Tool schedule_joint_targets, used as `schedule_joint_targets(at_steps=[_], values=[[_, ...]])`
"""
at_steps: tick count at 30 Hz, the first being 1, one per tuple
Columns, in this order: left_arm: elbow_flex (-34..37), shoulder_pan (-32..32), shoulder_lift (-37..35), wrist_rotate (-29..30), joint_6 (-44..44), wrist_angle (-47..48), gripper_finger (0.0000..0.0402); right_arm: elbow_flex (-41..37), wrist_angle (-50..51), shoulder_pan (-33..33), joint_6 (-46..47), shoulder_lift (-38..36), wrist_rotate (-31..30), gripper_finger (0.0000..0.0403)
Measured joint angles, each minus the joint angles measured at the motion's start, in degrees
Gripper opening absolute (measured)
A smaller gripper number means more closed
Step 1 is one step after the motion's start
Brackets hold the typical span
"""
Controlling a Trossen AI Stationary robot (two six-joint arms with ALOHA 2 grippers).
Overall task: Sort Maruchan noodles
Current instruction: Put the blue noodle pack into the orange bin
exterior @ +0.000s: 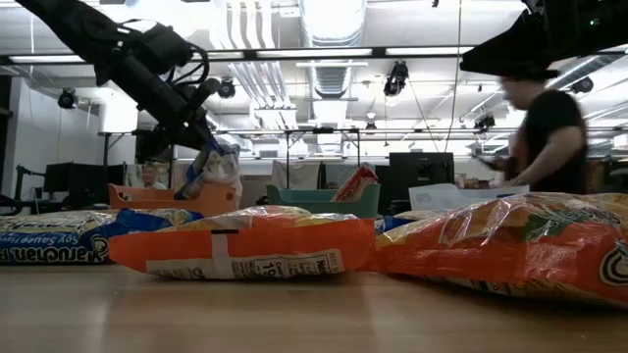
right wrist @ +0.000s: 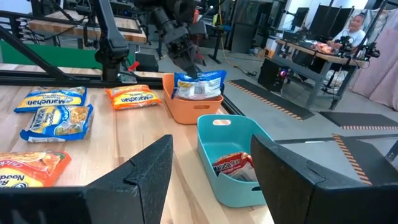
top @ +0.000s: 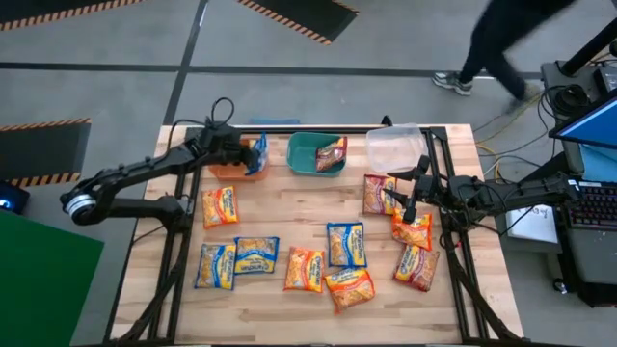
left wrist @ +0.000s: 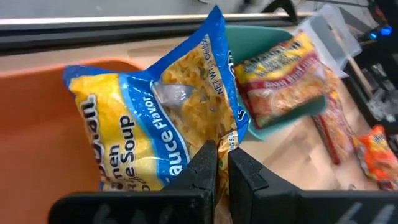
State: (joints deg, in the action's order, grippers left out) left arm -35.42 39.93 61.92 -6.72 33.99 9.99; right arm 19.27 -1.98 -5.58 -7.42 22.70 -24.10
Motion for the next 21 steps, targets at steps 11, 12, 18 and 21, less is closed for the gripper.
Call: schedule_joint_targets(at_steps=[11, 12, 18, 21], values=[[0.09, -1.12, -2.05, 6.98, 3.71, 3.63, 0.0004, 0.0, 0.0, -0.02, 0.17, 0.0, 0.0, 0.0205], [0.24, -1.14, -1.81, 7.5, 3.61, 3.44, 0.0004, 0.0, -0.01, -0.01, 0.25, 0.0, 0.0, 0.0205], [1.14, -1.12, 1.19, 9.88, 3.55, 2.18, 0.0005, 0.0, -0.07, 0.0, 0.21, 0.0, 0.0, 0.0206], [1.22, -1.15, 3.04, 9.32, 4.14, -0.65, 0.0006, 0.0, -0.42, -0.02, -0.11, 0.0, 0.0, 0.0205]])
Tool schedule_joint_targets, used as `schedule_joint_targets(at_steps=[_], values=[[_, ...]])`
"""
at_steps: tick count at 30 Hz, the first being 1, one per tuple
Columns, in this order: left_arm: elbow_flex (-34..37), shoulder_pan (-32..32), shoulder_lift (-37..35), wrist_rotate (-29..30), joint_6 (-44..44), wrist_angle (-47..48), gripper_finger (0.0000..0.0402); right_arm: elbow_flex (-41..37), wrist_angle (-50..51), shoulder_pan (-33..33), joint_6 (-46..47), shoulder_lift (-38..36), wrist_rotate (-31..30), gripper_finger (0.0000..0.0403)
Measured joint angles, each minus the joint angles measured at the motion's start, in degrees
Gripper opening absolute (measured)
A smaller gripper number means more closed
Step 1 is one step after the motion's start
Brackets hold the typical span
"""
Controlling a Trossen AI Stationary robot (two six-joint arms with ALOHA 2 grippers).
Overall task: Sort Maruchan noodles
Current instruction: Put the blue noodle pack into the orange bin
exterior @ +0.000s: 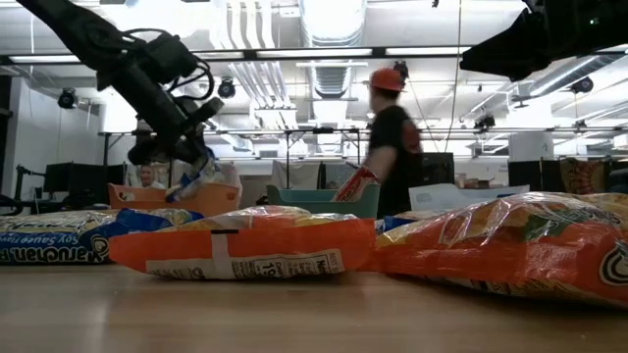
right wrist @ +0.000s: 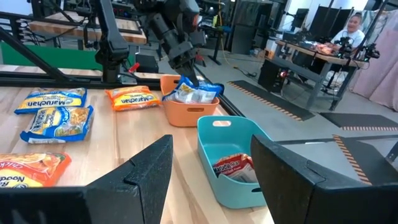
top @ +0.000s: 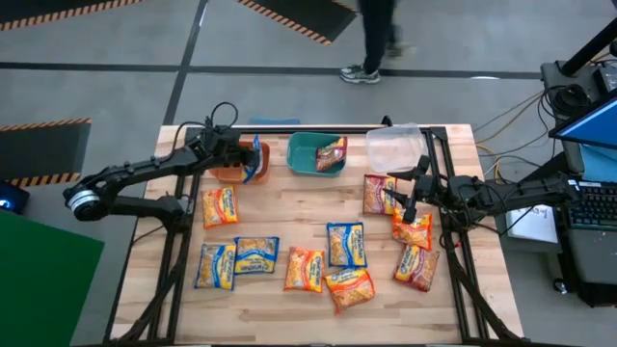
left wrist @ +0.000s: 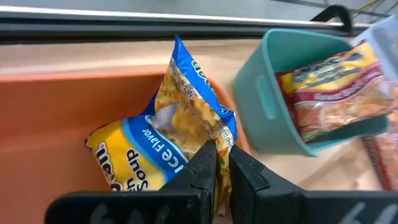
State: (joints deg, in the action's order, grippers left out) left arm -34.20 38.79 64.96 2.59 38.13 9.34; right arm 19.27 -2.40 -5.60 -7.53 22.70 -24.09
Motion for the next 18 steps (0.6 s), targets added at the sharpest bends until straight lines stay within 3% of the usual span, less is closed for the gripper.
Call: schedule_joint_targets(at_steps=[11, 18], values=[[0.06, -0.19, 3.02, -0.57, -3.41, -6.64, 0.0006, 0.0, 0.01, 0.01, -0.28, 0.0, 0.01, 0.0206], [0.22, -0.61, 4.08, 0.39, -12.7, -7.14, 0.0029, 0.0, 0.03, 0.01, 0.0, 0.0, 0.01, 0.0206]])
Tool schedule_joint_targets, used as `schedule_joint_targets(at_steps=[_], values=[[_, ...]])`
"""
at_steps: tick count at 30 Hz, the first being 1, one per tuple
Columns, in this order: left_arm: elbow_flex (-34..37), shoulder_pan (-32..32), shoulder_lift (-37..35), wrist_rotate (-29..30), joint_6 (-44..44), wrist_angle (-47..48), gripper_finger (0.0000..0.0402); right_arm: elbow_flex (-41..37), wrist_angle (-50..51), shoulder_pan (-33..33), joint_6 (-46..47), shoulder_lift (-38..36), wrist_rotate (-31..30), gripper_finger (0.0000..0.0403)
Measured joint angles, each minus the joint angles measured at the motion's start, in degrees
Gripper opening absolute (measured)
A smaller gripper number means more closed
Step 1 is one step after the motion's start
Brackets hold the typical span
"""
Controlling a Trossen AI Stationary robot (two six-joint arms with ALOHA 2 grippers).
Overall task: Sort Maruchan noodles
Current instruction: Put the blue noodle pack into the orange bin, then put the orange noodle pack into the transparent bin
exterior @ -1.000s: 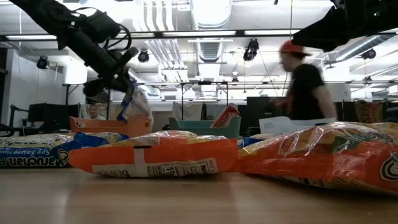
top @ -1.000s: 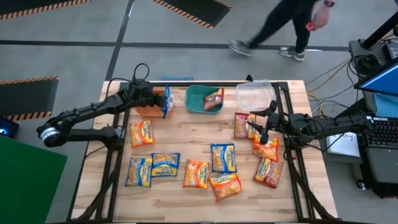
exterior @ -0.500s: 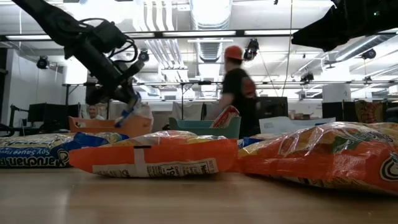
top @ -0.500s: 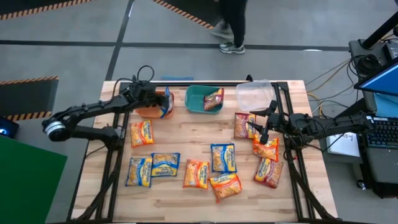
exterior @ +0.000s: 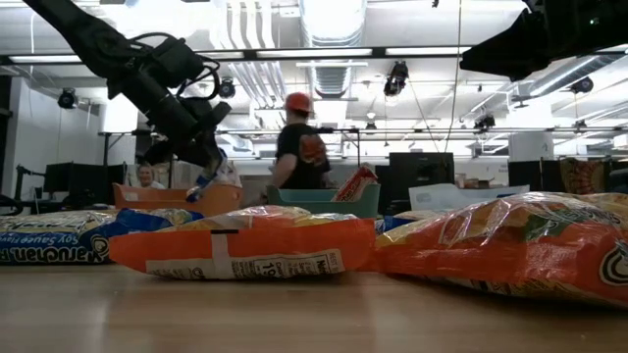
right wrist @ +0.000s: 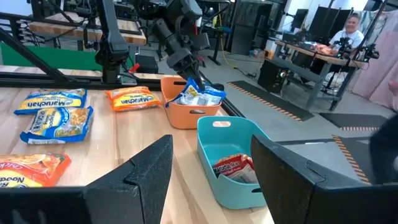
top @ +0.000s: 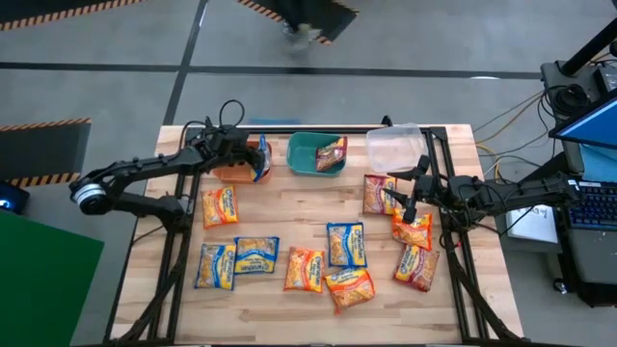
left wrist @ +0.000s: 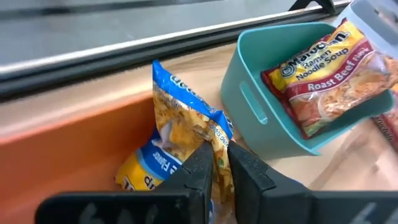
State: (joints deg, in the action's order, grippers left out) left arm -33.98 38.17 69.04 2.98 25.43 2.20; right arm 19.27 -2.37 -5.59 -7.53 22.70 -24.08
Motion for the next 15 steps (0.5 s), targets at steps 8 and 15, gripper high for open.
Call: schedule_joint_targets(at_steps=[8, 15], values=[[0.0, 0.07, 0.34, 1.13, -1.4, -0.71, 0.0084, 0.0, -0.02, -0.02, -0.63, -0.04, -0.02, 0.0206], [0.0, 0.01, 0.34, 2.12, 0.36, -0.67, 0.0128, 0.0, -0.01, 0.0, -0.68, -0.04, -0.02, 0.0206]])
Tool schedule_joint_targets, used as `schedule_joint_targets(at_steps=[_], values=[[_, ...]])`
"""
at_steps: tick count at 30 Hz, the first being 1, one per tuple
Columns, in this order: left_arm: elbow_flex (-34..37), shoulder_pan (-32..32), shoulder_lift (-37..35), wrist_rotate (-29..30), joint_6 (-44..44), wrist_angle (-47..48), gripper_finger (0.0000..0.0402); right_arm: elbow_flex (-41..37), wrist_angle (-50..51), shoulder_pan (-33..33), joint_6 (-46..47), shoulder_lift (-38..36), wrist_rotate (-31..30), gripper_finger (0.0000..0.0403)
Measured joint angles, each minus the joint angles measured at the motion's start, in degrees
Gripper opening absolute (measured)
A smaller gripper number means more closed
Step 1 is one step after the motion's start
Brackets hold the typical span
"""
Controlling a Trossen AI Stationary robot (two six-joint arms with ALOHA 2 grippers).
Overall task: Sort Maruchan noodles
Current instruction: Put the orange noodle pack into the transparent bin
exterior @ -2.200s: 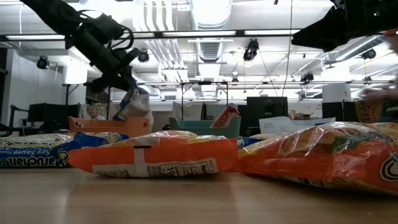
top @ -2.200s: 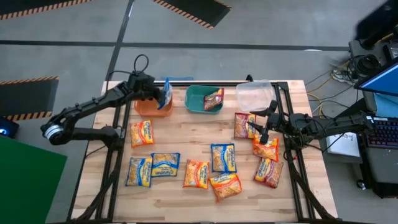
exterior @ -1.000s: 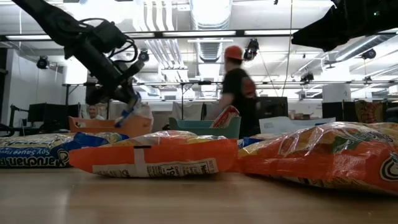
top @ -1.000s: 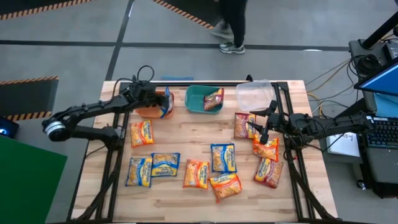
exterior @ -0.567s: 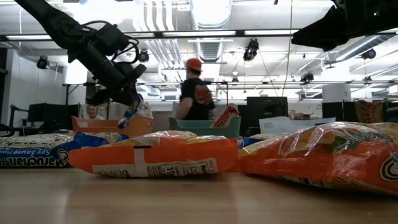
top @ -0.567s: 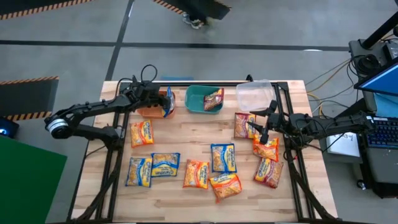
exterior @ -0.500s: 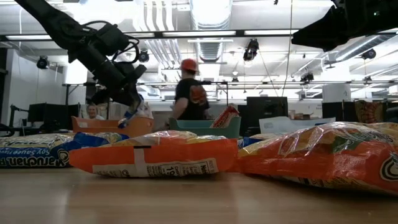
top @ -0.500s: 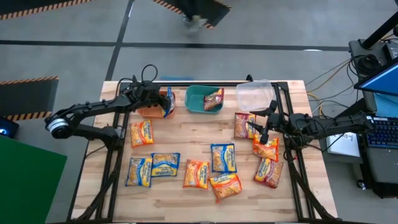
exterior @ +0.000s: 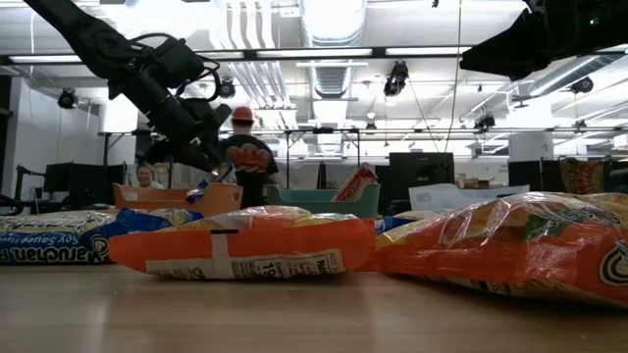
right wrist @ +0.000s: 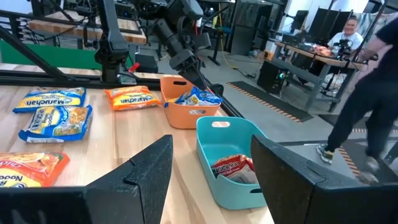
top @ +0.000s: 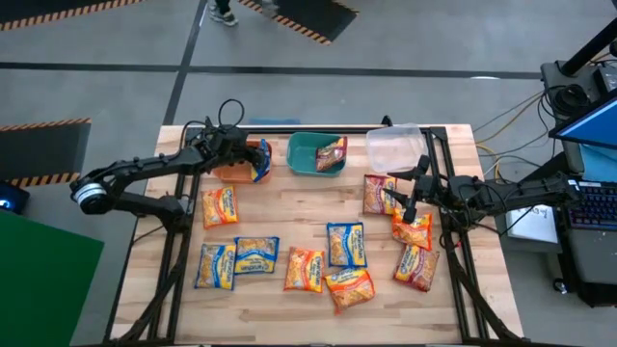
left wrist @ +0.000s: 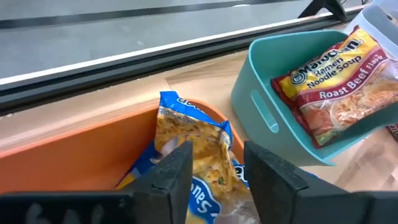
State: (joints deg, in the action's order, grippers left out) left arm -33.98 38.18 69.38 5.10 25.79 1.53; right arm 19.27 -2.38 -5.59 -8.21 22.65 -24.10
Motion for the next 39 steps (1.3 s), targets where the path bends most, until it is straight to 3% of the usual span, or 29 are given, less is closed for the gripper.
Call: schedule_joint_targets(at_steps=[12, 21, 27, 33, 39], values=[[-1.35, -1.73, -1.63, -2.08, 2.79, 0.41, 0.0129, 0.0, 0.45, 0.01, -0.65, 0.0, 0.0, 0.0206], [-8.08, -12.44, -5.98, -0.22, -1.58, 0.3, 0.0112, 0.0, 0.74, -0.01, 3.24, 0.15, 0.06, 0.0204], [-10.53, -24.73, -6.6, 5.1, -12.15, 0.04, 0.01, 2.34, -0.38, -0.01, 17.31, 2.4, 2.15, 0.0179], [-10.01, -33.6, -6.56, 7.78, -21.97, 0.32, 0.0094, 4.6, 1.2, -0.02, 34.52, 10.98, 5.6, 0.0141], [-9.08, -37.72, -4.52, 7.79, -26.16, 0.06, 0.0094, 11.41, 17.93, -0.01, 48.56, 20.89, 5.83, 0.0124]])
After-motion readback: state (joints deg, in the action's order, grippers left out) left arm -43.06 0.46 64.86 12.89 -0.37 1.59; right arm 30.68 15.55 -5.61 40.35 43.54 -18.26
